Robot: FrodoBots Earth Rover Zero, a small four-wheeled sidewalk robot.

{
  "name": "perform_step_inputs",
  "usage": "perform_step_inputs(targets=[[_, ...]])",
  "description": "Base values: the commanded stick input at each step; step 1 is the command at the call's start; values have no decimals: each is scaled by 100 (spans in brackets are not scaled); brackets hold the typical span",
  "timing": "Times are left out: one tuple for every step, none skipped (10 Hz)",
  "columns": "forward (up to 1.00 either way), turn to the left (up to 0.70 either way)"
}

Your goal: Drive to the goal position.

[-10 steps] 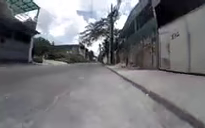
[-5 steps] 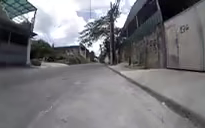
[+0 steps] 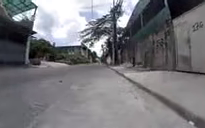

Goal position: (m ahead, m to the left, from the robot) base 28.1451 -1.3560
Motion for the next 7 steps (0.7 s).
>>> perform_step_inputs(targets=[[100,-1],[100,-2],[100,-2],[100,-2],[100,-2],[100,-2],[100,-2]])
